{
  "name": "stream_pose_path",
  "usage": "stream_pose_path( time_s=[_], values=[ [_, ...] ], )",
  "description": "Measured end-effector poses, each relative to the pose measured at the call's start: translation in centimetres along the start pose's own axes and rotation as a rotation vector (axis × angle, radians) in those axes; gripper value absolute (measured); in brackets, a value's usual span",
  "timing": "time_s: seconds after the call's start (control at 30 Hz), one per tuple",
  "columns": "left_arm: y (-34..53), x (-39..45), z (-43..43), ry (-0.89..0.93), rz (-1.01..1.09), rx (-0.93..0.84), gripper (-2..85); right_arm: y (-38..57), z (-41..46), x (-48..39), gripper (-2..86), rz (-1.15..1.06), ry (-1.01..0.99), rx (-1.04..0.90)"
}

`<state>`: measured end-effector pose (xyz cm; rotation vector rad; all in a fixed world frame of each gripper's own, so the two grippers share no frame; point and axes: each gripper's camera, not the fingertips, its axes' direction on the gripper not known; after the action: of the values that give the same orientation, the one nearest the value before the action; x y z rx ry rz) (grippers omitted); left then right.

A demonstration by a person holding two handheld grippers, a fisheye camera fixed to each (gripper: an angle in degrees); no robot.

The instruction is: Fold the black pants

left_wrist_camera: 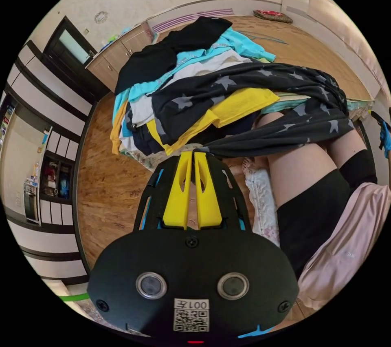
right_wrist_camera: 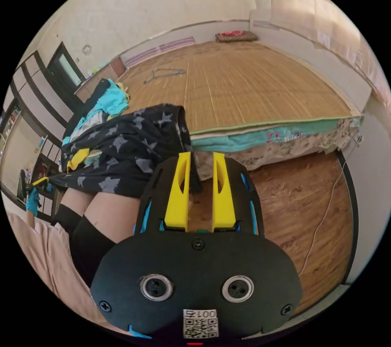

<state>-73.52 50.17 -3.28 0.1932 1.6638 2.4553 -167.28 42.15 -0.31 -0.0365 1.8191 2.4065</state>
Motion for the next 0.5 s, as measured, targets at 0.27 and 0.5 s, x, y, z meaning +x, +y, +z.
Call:
stream_pose_path(
  time_s=[0.27, 0.5],
  values=[
    [-0.6, -3.6, 3.5, 0.121, 0.073, -0.064, -1.6, -6.7, 9.3, -4.8, 11.9, -0.101, 0.035, -0.047],
    [0.2, -3.6, 3.8, 0.125, 0.059, -0.091, -1.6, -11.3, 19.0, -7.7, 11.4, -0.093, 0.064, -0.221]
  ],
)
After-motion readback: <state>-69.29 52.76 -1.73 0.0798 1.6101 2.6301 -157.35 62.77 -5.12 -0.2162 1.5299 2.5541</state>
